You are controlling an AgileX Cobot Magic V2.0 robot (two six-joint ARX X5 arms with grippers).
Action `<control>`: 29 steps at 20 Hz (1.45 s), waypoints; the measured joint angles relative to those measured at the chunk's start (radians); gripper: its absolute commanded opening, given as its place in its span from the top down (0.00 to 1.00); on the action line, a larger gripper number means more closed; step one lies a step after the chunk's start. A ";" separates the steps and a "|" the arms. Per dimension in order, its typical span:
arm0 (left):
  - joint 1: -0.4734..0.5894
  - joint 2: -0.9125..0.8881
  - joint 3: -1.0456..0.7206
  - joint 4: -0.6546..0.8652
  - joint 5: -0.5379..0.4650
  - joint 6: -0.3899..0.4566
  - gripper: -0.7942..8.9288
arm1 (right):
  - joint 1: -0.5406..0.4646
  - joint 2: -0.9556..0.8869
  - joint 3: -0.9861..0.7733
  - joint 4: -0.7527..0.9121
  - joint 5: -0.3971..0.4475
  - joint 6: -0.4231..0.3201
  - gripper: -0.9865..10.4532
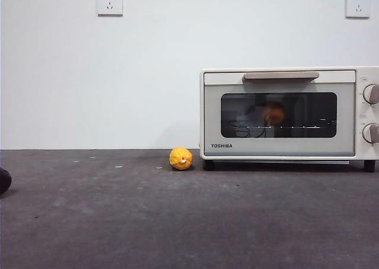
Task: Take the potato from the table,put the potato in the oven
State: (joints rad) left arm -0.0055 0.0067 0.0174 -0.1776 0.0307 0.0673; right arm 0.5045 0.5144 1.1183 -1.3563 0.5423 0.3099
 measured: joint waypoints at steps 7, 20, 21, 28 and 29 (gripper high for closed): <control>0.000 0.019 0.000 0.000 0.000 0.000 0.92 | 0.000 0.000 0.000 0.000 0.000 0.000 0.91; 0.000 0.029 0.000 0.000 0.000 0.000 0.92 | -0.221 -0.123 -0.240 0.583 0.108 -0.043 0.91; 0.000 0.029 0.000 0.000 0.000 0.000 0.92 | -0.248 -0.145 -0.302 0.671 0.058 -0.037 0.91; 0.000 0.031 0.000 0.000 0.000 0.000 0.92 | -0.433 -0.247 -0.747 1.152 -0.446 -0.019 0.91; 0.000 0.031 0.000 0.000 0.000 0.000 0.92 | -0.449 -0.261 -0.798 1.200 -0.488 -0.019 0.91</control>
State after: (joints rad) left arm -0.0055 0.0380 0.0174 -0.1776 0.0307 0.0677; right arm 0.0559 0.2535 0.3202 -0.1562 0.0547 0.2905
